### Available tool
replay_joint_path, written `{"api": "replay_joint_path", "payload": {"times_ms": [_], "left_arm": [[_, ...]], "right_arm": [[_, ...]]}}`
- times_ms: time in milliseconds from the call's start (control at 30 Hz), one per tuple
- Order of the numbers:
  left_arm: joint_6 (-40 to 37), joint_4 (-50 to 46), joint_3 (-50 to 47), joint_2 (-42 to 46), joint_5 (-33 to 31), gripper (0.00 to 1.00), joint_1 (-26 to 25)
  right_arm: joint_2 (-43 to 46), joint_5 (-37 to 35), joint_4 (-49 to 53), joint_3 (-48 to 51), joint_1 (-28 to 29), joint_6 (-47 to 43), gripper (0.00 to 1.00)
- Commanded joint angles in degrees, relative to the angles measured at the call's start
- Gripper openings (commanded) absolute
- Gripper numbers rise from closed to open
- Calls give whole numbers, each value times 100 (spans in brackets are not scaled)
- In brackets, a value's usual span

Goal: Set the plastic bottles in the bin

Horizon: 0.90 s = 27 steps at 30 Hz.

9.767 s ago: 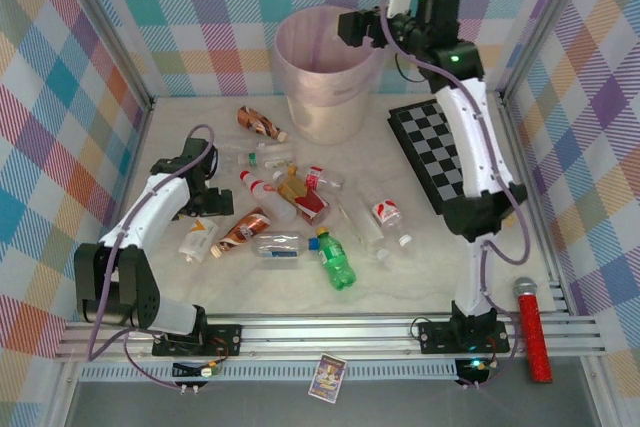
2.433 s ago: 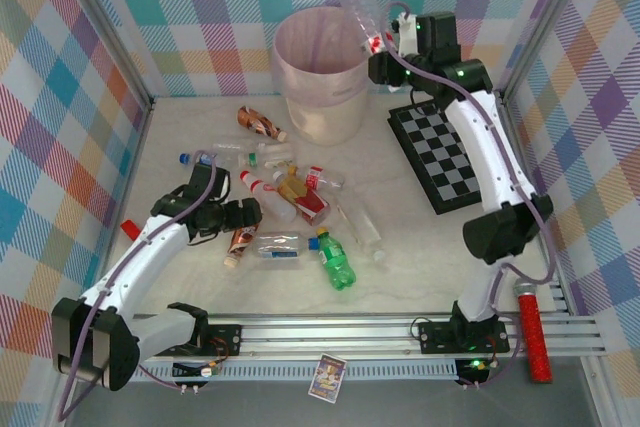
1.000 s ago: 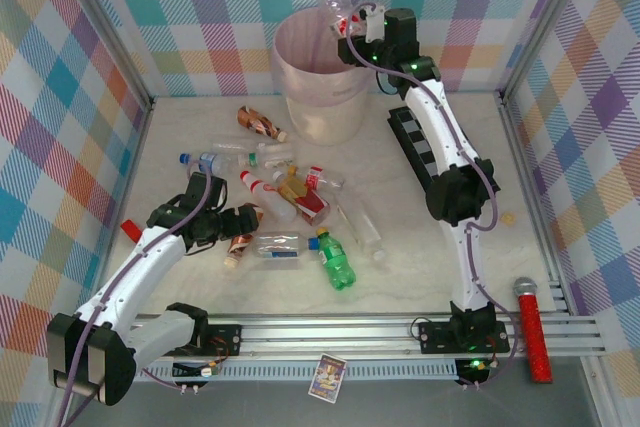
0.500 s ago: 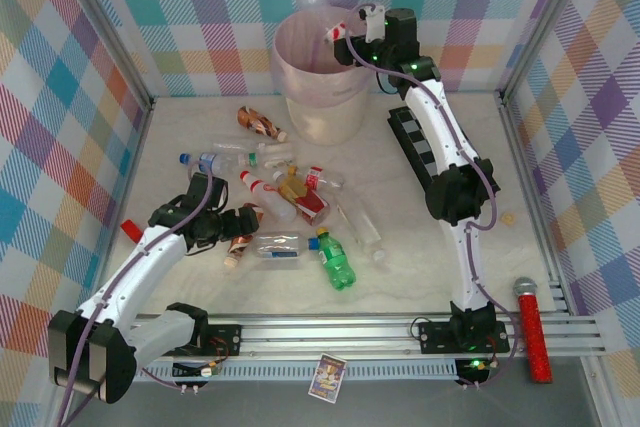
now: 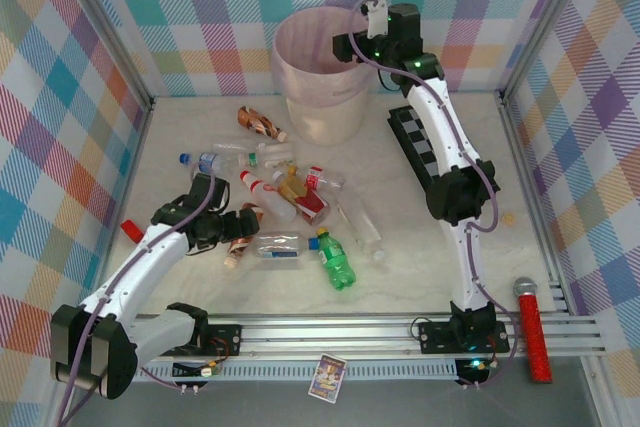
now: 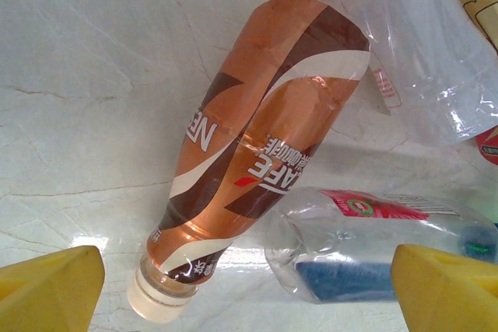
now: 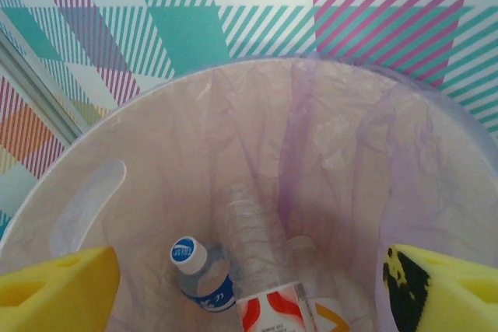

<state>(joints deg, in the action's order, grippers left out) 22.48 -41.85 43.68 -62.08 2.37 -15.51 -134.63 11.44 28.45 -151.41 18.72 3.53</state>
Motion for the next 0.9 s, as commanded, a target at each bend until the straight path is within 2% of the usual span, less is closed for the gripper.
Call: {"api": "replay_joint_path", "payload": {"times_ms": [0, 133, 467, 667, 867], "left_arm": [[-113, 0, -35, -118, 16, 94, 13], [-46, 97, -36, -354, 88, 92, 13], [-5, 516, -107, -884, 148, 90, -4], [54, 899, -201, -1157, -18, 87, -22], [124, 1246, -176, -1602, 17, 81, -31]], "right_arm": [[646, 66, 415, -111, -13, -146, 90], [1249, -54, 1143, 424, -20, -109, 93], [3645, -160, 1619, 4162, -30, -10, 100], [4557, -124, 2020, 5805, -28, 282, 100], [5458, -111, 1859, 7380, -33, 774, 100]]}}
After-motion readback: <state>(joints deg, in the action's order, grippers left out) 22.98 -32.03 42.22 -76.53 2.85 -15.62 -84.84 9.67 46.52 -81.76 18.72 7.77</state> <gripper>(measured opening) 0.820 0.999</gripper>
